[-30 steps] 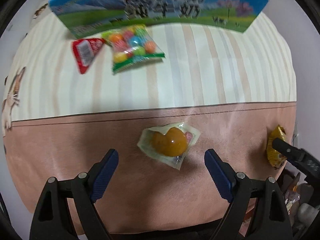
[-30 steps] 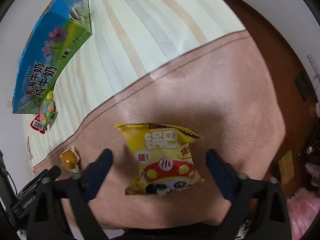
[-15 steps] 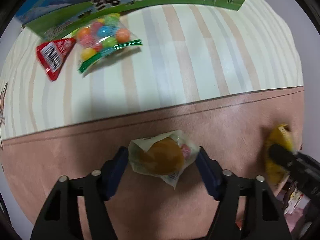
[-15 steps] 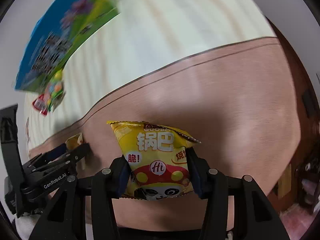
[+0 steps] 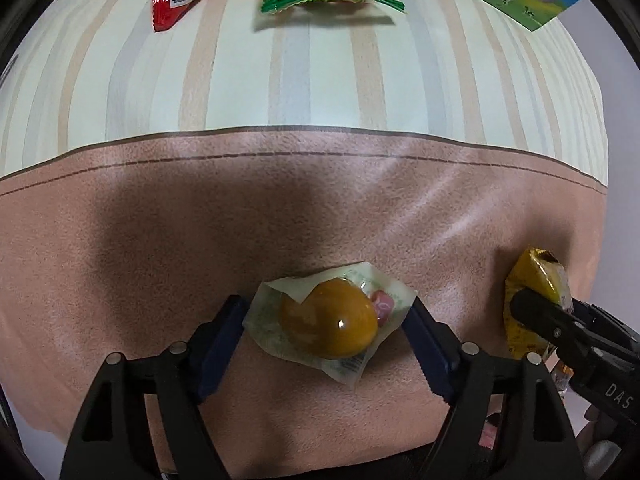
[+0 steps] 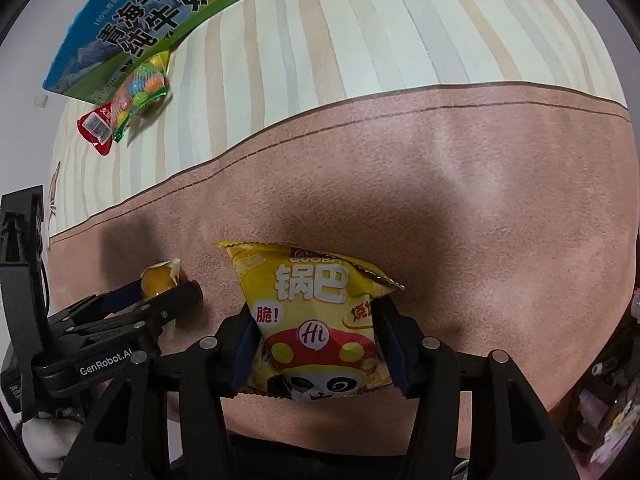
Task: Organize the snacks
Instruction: 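Carry the candy packet and yellow chip bag over the box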
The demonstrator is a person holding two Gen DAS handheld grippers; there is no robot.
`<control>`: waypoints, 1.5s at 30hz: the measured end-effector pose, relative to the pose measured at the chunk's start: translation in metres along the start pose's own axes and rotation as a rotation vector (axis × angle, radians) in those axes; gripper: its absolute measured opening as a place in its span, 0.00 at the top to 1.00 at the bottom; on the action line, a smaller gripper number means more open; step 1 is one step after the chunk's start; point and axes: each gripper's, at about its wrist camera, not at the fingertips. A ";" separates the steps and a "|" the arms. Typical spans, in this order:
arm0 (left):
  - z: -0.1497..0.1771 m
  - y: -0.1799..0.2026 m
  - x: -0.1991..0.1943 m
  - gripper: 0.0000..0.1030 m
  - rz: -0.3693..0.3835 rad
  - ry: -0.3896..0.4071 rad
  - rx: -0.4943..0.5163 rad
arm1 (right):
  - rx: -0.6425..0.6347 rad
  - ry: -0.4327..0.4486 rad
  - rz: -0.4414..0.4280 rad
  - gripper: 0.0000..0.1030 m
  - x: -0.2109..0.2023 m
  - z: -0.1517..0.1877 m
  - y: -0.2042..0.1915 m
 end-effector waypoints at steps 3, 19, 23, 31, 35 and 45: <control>-0.005 0.004 -0.002 0.27 -0.034 0.008 0.011 | -0.005 -0.002 0.004 0.45 0.002 0.000 0.001; -0.006 -0.011 -0.072 0.41 0.053 0.022 -0.078 | 0.004 0.034 -0.074 0.54 -0.024 0.007 0.001; -0.008 -0.018 -0.090 0.41 0.074 0.040 -0.096 | 0.002 0.042 -0.095 0.54 -0.031 0.001 -0.013; -0.026 -0.022 -0.159 0.41 0.172 0.128 -0.116 | -0.022 0.103 -0.169 0.54 -0.076 -0.021 -0.027; -0.047 -0.014 -0.199 0.41 0.220 0.193 -0.100 | -0.048 0.178 -0.204 0.54 -0.116 -0.048 -0.039; -0.155 0.028 -0.276 0.41 0.195 0.361 0.028 | -0.094 0.346 -0.201 0.54 -0.191 -0.161 -0.062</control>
Point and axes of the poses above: each gripper's, at about its wrist camera, not at the fingertips, and x roughly the way its jaws point, y to its right, z to its underside, and after that the axes turned 3 degrees about z, right-handed
